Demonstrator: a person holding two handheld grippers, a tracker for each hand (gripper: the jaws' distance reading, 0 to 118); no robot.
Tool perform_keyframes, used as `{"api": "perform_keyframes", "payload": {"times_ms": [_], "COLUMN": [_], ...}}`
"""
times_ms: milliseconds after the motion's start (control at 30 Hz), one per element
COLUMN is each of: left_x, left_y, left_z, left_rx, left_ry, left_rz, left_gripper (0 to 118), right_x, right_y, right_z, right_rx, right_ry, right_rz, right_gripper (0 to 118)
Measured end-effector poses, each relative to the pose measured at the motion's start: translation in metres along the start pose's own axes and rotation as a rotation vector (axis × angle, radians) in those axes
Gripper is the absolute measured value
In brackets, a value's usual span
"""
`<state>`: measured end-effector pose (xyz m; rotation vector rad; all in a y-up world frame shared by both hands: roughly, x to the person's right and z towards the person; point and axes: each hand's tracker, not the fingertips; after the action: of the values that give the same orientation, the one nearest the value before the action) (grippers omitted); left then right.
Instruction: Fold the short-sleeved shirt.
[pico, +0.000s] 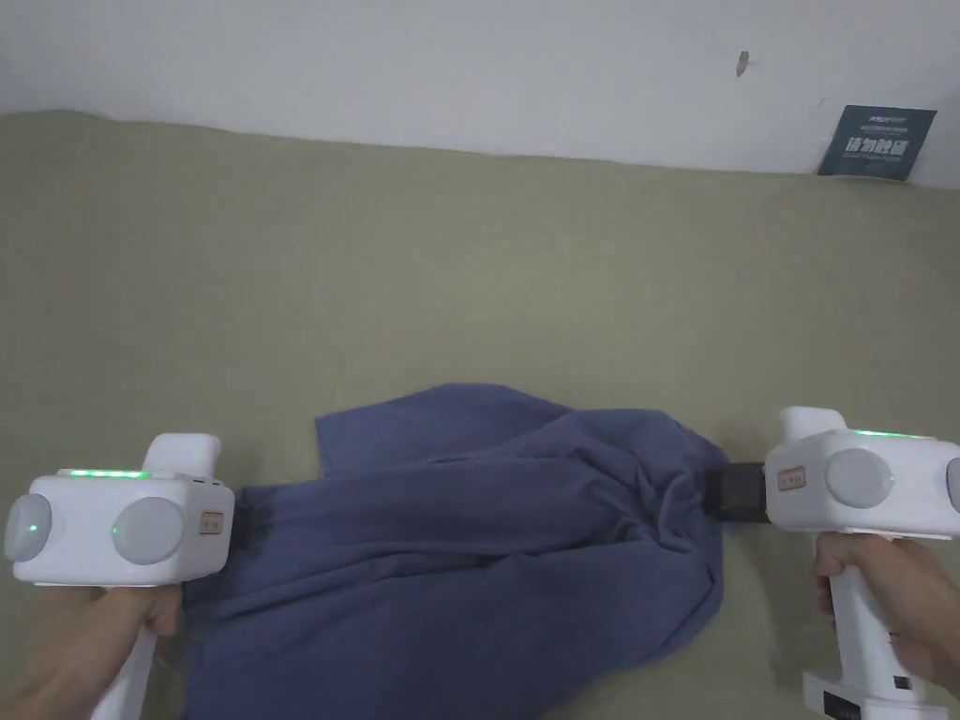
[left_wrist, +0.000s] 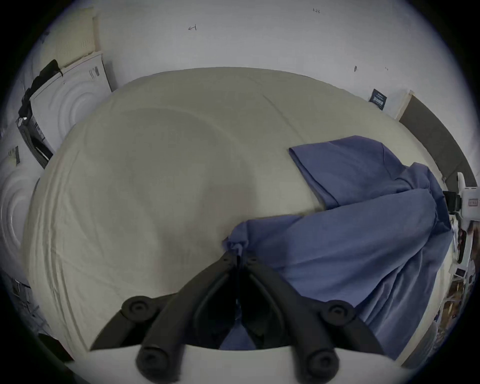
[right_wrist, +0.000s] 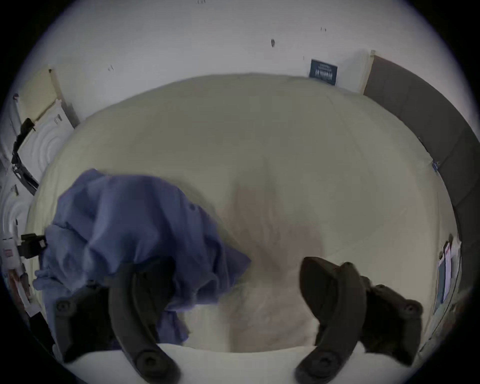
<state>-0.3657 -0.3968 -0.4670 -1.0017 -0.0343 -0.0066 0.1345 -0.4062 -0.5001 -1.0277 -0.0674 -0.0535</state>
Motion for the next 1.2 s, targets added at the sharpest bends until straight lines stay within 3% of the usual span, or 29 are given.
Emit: {"api": "perform_keyframes", "payload": {"times_ms": [33,100,167,300,433,733,867,1200], "left_x": [0.001,-0.002,-0.005,-0.018,-0.037,-0.054,-0.033,0.015], "left_y": [0.0,0.0,0.001,0.009,0.027,0.061,0.082,0.188], "left_z": [0.0,0.001,0.009,0.069,0.155,0.31,0.341,0.359], "left_rx": [-0.001,0.001,0.004,0.1,0.232,0.458,0.527,0.605], "left_ry": [0.004,0.002,-0.008,0.01,0.056,0.113,0.188,0.218], "left_rz": [0.003,0.014,0.036,0.077,0.066,0.102,0.037,0.058], "left_gripper": [2,2,2,2,2,2,2,2], "right_x": [-0.002,-0.004,-0.001,0.003,0.032,0.033,0.038,0.048], "right_y": [-0.003,-0.007,-0.007,-0.005,0.005,0.018,0.042,0.145], "right_z": [-0.003,-0.003,0.022,0.078,0.167,0.337,0.377,0.398], "right_rx": [0.007,0.02,0.067,0.162,0.327,0.578,0.647,0.718], "right_ry": [-0.008,-0.003,0.034,0.009,0.023,0.048,0.017,-0.118], "right_rz": [0.009,0.015,-0.045,0.023,-0.052,-0.012,0.001,-0.021], "right_gripper": [52,14,13,13,13,13,13,13]}}
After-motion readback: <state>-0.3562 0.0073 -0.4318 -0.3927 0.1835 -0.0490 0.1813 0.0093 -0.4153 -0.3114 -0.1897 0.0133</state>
